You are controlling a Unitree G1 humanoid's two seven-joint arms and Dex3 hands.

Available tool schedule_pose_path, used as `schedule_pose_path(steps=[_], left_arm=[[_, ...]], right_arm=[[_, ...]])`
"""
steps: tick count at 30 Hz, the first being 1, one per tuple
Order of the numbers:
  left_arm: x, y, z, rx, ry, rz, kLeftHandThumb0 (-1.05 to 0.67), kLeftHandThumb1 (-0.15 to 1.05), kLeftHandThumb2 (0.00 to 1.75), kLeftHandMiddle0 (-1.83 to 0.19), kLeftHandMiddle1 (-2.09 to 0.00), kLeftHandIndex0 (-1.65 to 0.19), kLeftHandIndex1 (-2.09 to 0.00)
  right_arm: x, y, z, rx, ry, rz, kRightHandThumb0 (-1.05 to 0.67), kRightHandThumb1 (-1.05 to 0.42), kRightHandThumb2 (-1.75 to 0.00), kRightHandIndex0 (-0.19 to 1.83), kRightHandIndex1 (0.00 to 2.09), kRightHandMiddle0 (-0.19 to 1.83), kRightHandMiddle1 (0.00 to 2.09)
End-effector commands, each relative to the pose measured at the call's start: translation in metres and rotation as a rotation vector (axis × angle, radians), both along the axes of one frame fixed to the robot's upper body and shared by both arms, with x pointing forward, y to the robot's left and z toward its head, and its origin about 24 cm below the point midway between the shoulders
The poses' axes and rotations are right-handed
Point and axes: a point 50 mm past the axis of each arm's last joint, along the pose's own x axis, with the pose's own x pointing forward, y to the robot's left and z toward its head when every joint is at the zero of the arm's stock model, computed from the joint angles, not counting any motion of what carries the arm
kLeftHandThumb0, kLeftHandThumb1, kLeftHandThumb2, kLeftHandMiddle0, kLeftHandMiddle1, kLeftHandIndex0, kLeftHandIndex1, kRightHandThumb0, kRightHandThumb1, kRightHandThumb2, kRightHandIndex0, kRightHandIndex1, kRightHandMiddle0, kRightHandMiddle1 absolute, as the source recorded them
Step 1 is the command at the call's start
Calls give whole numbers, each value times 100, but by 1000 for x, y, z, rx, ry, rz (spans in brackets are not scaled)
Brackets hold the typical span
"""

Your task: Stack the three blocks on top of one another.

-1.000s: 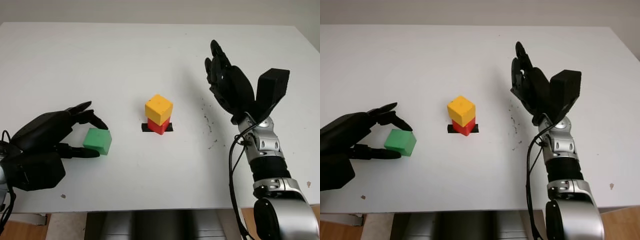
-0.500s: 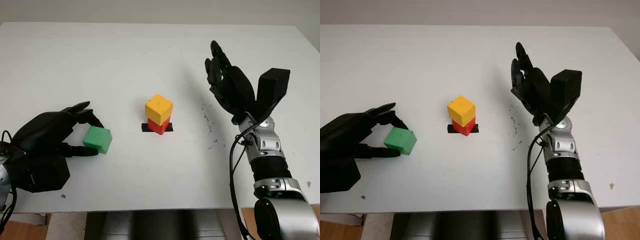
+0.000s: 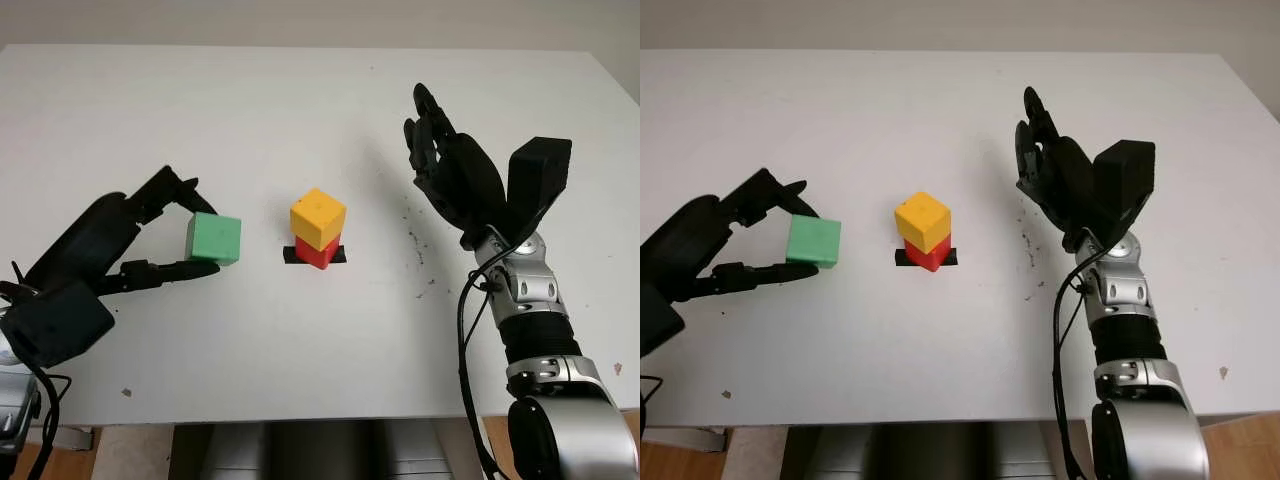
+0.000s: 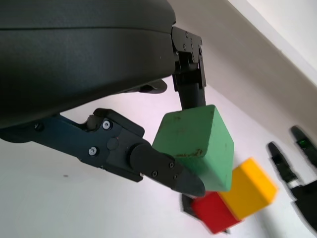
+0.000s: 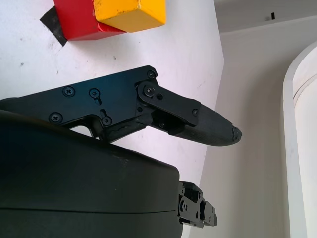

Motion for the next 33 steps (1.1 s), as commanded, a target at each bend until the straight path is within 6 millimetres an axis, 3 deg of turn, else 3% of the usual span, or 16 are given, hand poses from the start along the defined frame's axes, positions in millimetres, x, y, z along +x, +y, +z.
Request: schedule_pose_path(steps=[1,10,14,18,24,27,33], left_arm=[[1,-4,15,-38,-22,-17,-45,104,7,-31,-8,-16,-173],[13,-8,46,-126,-10,-71,-44,102,5,-32,-7,-26,-164],[24,-13,65,-153,-53,-108,-44,101,5,-31,-6,-30,-158],[38,-21,71,-163,-59,-128,-47,101,5,-30,-5,-34,-155],[61,-43,68,-221,-53,-185,-50,101,6,-30,-5,-35,-153],[70,-55,60,-285,-12,-203,-48,102,6,-27,-4,-31,-156],[81,-75,42,-349,62,-207,-50,98,5,-22,-3,-41,-150]], right_arm=[[-3,1,-1,11,-16,3,-57,-105,-80,-19,0,-19,0],[-2,3,-4,15,-9,28,-56,-105,-79,-19,0,-19,0],[-1,7,-6,7,15,36,-60,-105,-75,-19,0,-19,0],[-1,10,-8,6,19,37,-61,-105,-75,-19,0,-19,0],[-1,15,-13,9,21,34,-61,-105,-79,-19,0,-19,0],[-2,14,-14,13,17,42,-66,-105,-79,-19,0,-19,0],[-3,13,-17,18,18,50,-67,-105,-77,-19,0,-19,0]])
